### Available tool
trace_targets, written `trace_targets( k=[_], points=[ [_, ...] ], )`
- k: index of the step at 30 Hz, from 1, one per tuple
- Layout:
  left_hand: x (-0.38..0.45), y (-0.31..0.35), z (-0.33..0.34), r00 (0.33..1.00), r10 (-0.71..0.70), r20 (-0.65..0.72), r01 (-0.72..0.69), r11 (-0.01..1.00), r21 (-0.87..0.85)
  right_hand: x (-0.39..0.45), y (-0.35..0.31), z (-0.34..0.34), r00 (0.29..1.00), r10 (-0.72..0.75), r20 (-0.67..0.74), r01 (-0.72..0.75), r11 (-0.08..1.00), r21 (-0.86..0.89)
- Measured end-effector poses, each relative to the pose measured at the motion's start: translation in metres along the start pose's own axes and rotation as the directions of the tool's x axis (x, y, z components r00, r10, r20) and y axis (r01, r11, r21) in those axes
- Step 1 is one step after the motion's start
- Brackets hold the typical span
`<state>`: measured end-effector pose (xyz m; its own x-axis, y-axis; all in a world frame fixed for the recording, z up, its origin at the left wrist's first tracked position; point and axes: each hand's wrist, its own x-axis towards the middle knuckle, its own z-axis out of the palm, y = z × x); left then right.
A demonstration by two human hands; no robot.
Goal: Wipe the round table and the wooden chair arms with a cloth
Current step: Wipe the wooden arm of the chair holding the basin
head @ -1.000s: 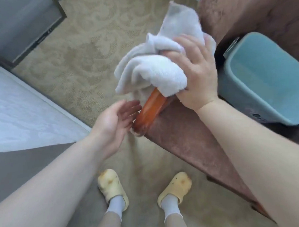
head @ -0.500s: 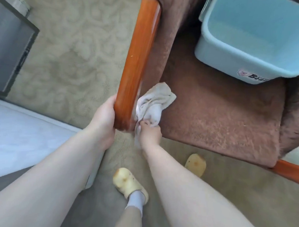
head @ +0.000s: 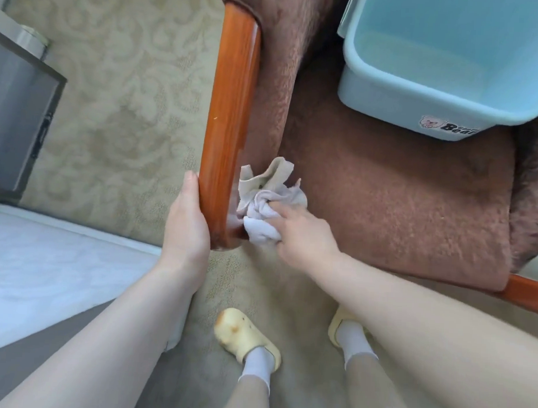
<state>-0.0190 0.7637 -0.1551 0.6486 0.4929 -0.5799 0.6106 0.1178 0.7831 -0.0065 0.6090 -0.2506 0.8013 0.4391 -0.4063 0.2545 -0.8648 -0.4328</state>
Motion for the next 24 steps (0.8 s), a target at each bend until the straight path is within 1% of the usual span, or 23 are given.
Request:
trace_targets(
  k=[1, 2, 3, 4, 5, 6, 7, 8, 9, 10, 11, 12, 13, 15, 16, 17, 19, 20, 22, 24],
  points=[
    [0.001, 0.0, 0.0, 1.0, -0.015, -0.011, 0.015, 1.0, 0.002, 0.007, 0.013, -0.017, 0.999, 0.042, -0.024, -0.042, 0.999, 0.009],
    [0.003, 0.001, 0.0, 0.999, -0.032, -0.026, 0.032, 0.999, -0.001, 0.014, 0.022, -0.031, 0.972, 0.186, -0.141, -0.174, 0.98, 0.094],
    [0.005, 0.002, 0.0, 0.998, -0.047, -0.041, 0.046, 0.999, -0.008, 0.019, 0.021, -0.04, 0.887, 0.376, -0.268, -0.316, 0.917, 0.242],
    [0.006, 0.002, 0.001, 0.997, -0.058, -0.056, 0.058, 0.998, -0.011, 0.019, 0.009, -0.044, 0.778, 0.527, -0.341, -0.389, 0.831, 0.397],
    [0.006, 0.003, 0.002, 0.995, -0.068, -0.068, 0.067, 0.998, -0.004, 0.02, -0.009, -0.038, 0.728, 0.604, -0.324, -0.423, 0.768, 0.482],
    [0.004, 0.003, 0.003, 0.995, -0.068, -0.071, 0.069, 0.998, 0.011, 0.018, -0.031, -0.026, 0.758, 0.615, -0.215, -0.445, 0.73, 0.519],
    [0.002, 0.006, 0.003, 0.996, -0.056, -0.068, 0.058, 0.998, 0.032, 0.012, -0.052, -0.009, 0.822, 0.567, -0.053, -0.453, 0.708, 0.542],
    [0.001, 0.009, 0.004, 0.997, -0.037, -0.065, 0.041, 0.997, 0.06, 0.006, -0.071, 0.006, 0.844, 0.528, 0.088, -0.473, 0.659, 0.585],
    [0.001, 0.014, 0.005, 0.998, -0.018, -0.059, 0.022, 0.996, 0.082, 0.0, -0.085, 0.011, 0.818, 0.542, 0.192, -0.52, 0.555, 0.649],
    [-0.001, 0.021, 0.007, 0.999, 0.005, -0.047, -0.001, 0.995, 0.096, -0.004, -0.095, 0.009, 0.776, 0.569, 0.272, -0.55, 0.399, 0.733],
    [-0.003, 0.028, 0.01, 0.999, 0.038, -0.028, -0.035, 0.994, 0.103, -0.008, -0.101, 0.002, 0.738, 0.589, 0.328, -0.549, 0.242, 0.8],
    [-0.004, 0.036, 0.014, 0.997, 0.079, -0.004, -0.078, 0.991, 0.106, -0.01, -0.104, -0.012, 0.726, 0.58, 0.371, -0.526, 0.12, 0.842],
    [-0.007, 0.044, 0.019, 0.994, 0.104, 0.022, -0.106, 0.987, 0.125, -0.012, -0.104, -0.03, 0.715, 0.555, 0.424, -0.519, 0.015, 0.855],
    [-0.014, 0.061, 0.028, 0.992, 0.103, 0.072, -0.117, 0.967, 0.227, -0.017, -0.098, -0.074, 0.728, 0.485, 0.484, -0.488, -0.129, 0.863],
    [-0.018, 0.071, 0.032, 0.991, 0.098, 0.092, -0.12, 0.954, 0.276, -0.021, -0.091, -0.1, 0.753, 0.459, 0.472, -0.458, -0.149, 0.876],
    [-0.023, 0.082, 0.036, 0.987, 0.109, 0.117, -0.14, 0.943, 0.301, -0.026, -0.082, -0.125, 0.783, 0.448, 0.432, -0.431, -0.112, 0.895],
    [-0.034, 0.107, 0.041, 0.973, 0.148, 0.176, -0.194, 0.94, 0.281, -0.035, -0.06, -0.181, 0.825, 0.468, 0.317, -0.376, 0.036, 0.926],
    [-0.04, 0.12, 0.045, 0.963, 0.173, 0.206, -0.222, 0.942, 0.25, -0.039, -0.051, -0.21, 0.838, 0.474, 0.27, -0.352, 0.092, 0.931],
    [-0.05, 0.152, 0.055, 0.933, 0.248, 0.263, -0.299, 0.937, 0.178, -0.045, -0.034, -0.265, 0.839, 0.5, 0.213, -0.328, 0.152, 0.933],
    [-0.065, 0.191, 0.067, 0.892, 0.327, 0.312, -0.379, 0.917, 0.122, -0.048, -0.019, -0.315, 0.821, 0.541, 0.183, -0.305, 0.145, 0.941]
  ],
)
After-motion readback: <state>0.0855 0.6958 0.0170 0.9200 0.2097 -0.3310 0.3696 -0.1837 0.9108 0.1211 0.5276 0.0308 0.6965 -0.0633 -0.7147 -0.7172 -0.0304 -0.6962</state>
